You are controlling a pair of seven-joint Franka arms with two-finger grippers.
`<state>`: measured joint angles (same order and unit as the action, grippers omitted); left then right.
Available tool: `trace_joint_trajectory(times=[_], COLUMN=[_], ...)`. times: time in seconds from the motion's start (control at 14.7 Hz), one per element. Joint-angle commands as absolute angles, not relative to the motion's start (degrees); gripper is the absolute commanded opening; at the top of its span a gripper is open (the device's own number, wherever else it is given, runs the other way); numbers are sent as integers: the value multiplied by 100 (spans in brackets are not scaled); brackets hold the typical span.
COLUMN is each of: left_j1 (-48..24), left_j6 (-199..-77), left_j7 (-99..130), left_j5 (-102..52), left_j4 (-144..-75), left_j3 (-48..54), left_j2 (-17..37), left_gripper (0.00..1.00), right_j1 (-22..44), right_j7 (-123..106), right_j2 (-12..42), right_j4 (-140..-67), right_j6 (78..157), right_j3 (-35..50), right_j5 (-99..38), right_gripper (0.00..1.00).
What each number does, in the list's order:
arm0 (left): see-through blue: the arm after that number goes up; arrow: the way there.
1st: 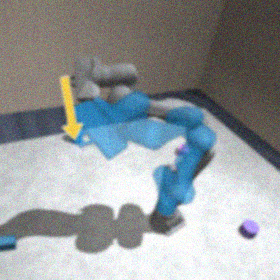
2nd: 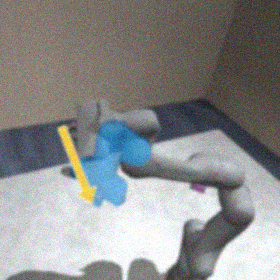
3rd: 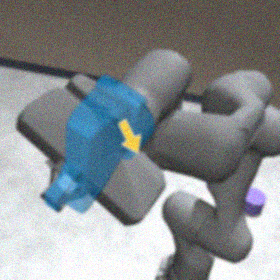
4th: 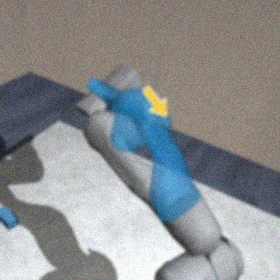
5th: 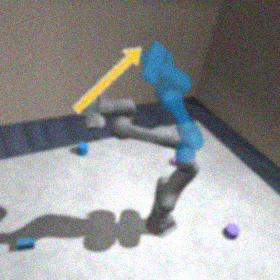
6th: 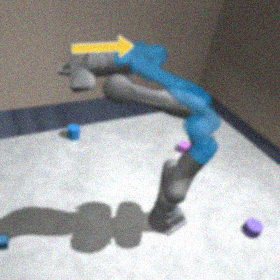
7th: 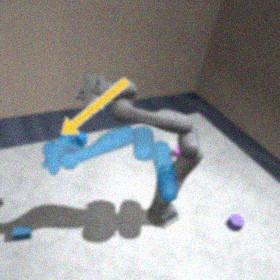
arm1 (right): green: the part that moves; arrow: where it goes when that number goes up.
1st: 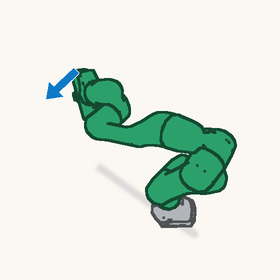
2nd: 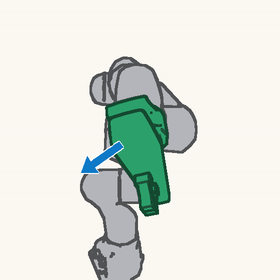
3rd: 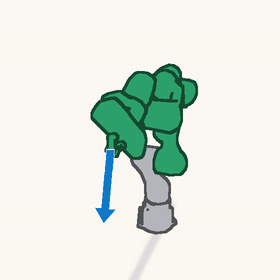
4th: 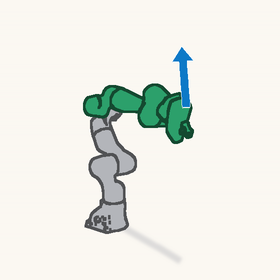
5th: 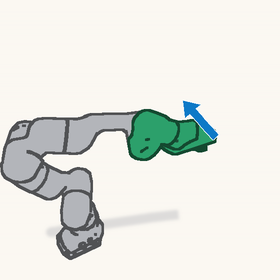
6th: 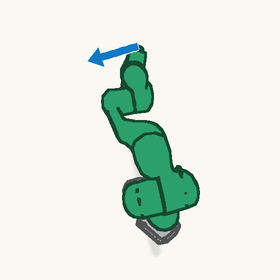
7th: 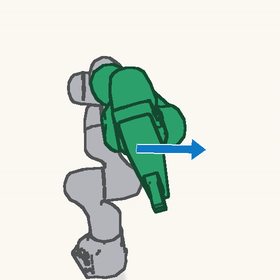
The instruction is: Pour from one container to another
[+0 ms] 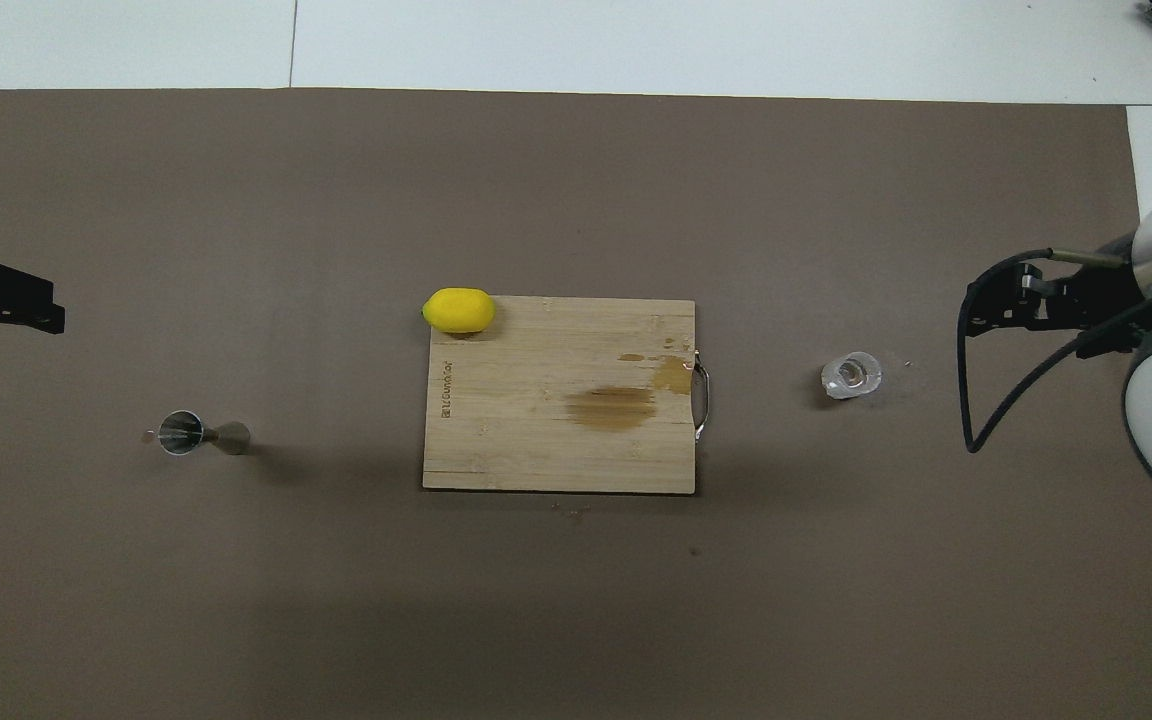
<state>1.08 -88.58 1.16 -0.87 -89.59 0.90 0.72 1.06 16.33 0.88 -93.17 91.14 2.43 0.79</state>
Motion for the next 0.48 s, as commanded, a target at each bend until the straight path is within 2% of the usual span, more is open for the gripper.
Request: trace_joint_trajectory(times=[0.0, 0.41], left_j1=[35, 35], left_j6=[-8903, -8956], left_j7=[158, 150], left_j5=[35, 35], left_j4=[-9079, -9079], left_j3=[53, 53], left_j2=[-35, -35], left_gripper=[100, 100], right_j1=[18, 26], right_j7=[1494, 1494], right_j2=[-44, -44], right_j4=[-9483, -9483], right_j6=[9202, 9211], right_j3=[264, 264], right_j5=[-53, -53], right_gripper=[99, 99])
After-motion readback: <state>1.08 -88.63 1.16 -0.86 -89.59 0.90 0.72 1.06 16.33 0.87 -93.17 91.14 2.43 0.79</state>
